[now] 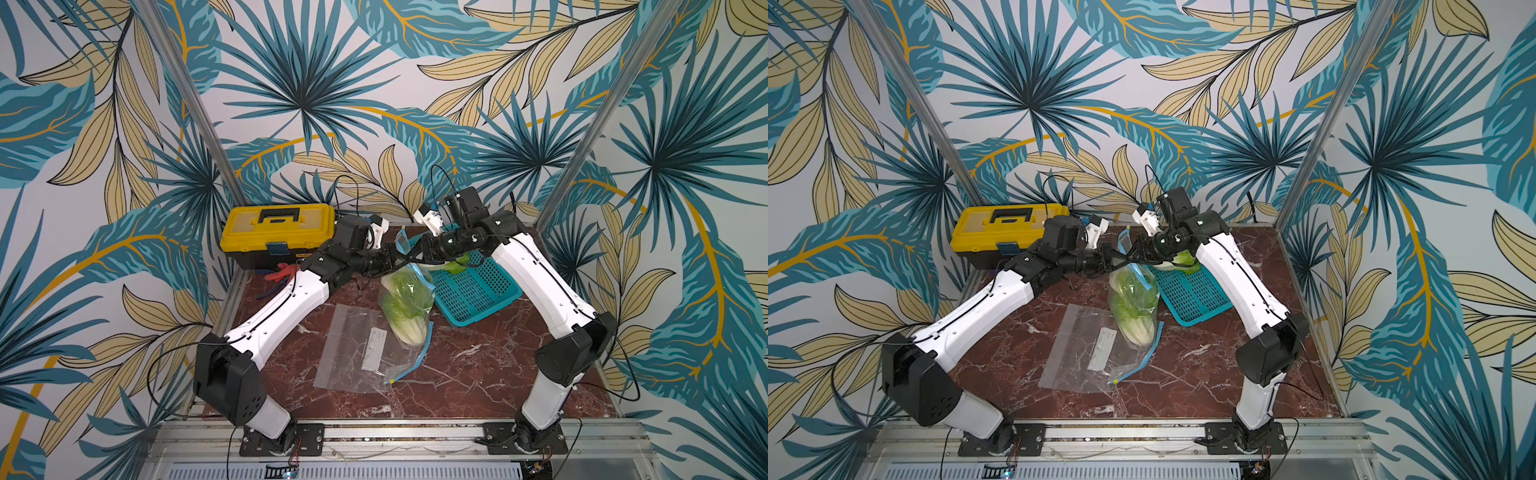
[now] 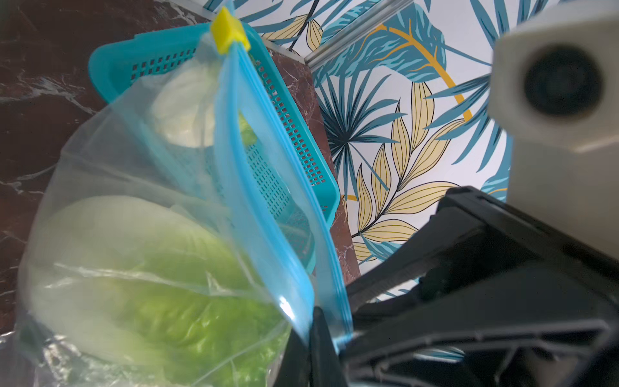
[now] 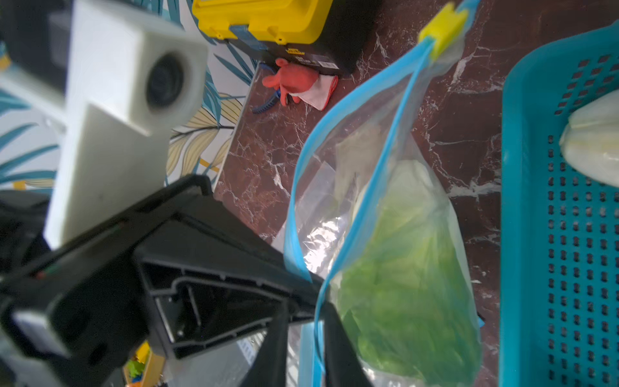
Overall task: Put the chinese cabbages into a zipper bag and zip it
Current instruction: Adjust the zipper food storage bag at the center of the board.
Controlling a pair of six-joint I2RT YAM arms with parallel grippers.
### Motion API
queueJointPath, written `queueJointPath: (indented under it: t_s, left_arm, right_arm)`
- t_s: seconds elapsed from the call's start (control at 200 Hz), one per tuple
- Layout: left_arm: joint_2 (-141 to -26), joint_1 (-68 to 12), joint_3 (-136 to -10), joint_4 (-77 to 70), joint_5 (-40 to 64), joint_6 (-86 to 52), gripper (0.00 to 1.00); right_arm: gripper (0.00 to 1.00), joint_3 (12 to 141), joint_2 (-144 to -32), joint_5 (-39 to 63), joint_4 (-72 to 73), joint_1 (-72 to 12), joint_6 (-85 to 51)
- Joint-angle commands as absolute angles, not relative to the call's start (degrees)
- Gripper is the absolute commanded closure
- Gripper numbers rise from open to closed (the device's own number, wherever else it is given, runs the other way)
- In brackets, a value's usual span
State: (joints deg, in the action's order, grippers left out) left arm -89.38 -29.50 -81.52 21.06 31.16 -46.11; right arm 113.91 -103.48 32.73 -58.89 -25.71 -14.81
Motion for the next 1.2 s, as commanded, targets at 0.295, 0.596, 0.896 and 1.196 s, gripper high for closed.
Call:
queueJointPath:
  t_s: [0.295,0.596,0.896,1.196]
  left_arm:
    - [-91.77,-28.81,-82.96,17.41,34.70,-47.32,1.00]
    - [-93.33,-28.75,-85.95,20.43,34.73,-45.98,1.00]
    - [-93.75,-29.07,-87.34,20.63,36.40,-45.75,0.95]
    - [-89.65,-26.66,-92.86,29.56,37.41,-39.21,0.53]
  right_arm:
    - [0.11,108.61,-99.13,28.98,-65.67,-23.35,-6.42]
    - [0.16,109.86,-101.50,16.80,-66.87,-26.26,-2.63]
    - [0.57,110.48,-103.17,12.92,-59.74,-28.91,-0.50]
    - [1.00,108.25,-99.88,11.16,-55.75,-29.46,3.76]
